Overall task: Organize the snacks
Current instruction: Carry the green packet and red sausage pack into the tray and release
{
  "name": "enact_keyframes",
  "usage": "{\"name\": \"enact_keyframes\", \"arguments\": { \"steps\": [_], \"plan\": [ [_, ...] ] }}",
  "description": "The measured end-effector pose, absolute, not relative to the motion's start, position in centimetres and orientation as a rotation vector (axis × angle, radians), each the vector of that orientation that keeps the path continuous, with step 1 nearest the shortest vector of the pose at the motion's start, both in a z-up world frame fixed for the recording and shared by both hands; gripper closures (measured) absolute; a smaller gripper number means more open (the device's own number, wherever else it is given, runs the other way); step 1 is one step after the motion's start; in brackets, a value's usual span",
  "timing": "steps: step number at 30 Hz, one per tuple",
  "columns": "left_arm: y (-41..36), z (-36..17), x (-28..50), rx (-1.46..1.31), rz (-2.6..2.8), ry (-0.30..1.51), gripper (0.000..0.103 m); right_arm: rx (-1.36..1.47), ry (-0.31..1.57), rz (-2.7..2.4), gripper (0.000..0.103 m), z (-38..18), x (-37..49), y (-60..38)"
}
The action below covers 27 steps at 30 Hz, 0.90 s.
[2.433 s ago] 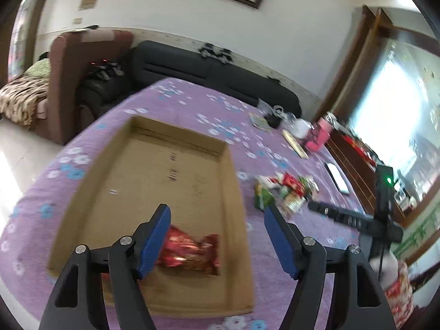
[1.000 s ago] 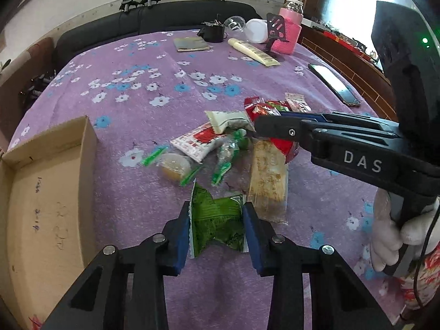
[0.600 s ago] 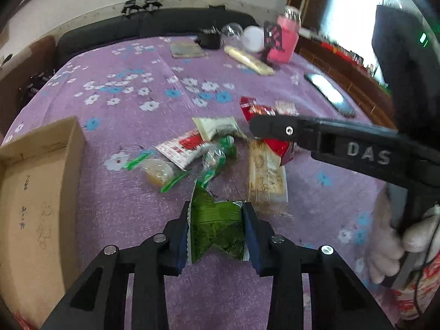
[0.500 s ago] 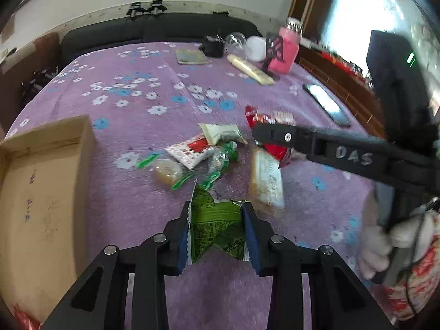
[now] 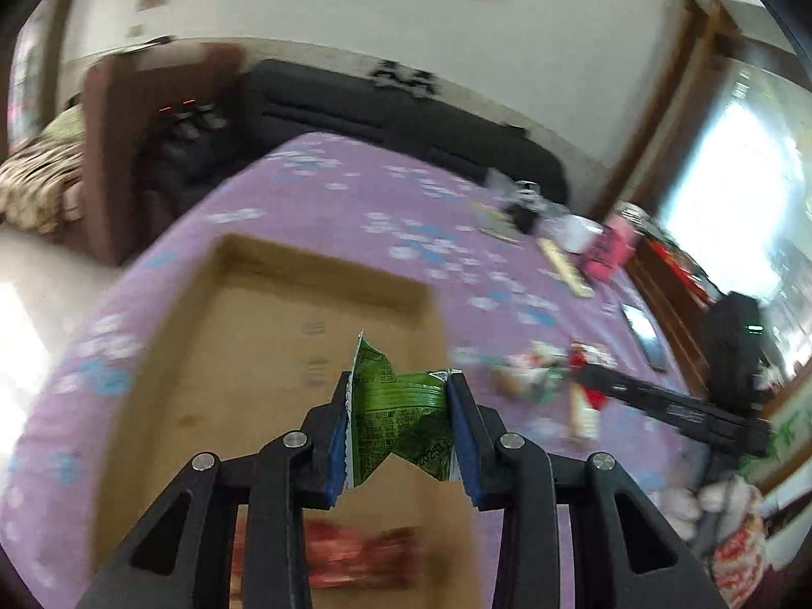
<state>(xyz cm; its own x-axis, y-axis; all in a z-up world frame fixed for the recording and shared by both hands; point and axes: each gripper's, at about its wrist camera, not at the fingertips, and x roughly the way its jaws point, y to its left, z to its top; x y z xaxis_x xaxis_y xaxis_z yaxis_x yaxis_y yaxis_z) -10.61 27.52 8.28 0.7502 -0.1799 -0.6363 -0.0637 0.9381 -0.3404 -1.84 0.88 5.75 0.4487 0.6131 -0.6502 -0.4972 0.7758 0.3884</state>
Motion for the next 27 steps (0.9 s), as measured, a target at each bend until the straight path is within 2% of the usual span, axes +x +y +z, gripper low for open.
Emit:
{"name": "enact_keyframes", "arguments": {
  "steps": [6,14,18,22,27],
  "plan": [
    [32.5,5.5,-11.2,-0.364,0.066,0.781,0.066,0.062,0.906,0.811,0.084,6.3,-3.5,9.7],
    [35.7,3.5,-12.1,-0.420,0.120,0.803,0.065,-0.081,1.003,0.873,0.084,3.3,-4.7,19.1],
    [36.6,3.7,-13.0,-0.474,0.085,0.777,0.057,-0.133,1.031,0.878,0.084,2.3,-4.7,21.6],
    [36.5,4.1,-13.9,-0.494,0.067,0.746,0.046,-0.151,1.035,0.875,0.082,1.9,-5.0,22.6],
    [36.4,5.8,-15.4,-0.506,0.078,0.676,0.040,-0.113,0.993,0.874,0.072,3.3,-5.5,21.7]
  ]
}}
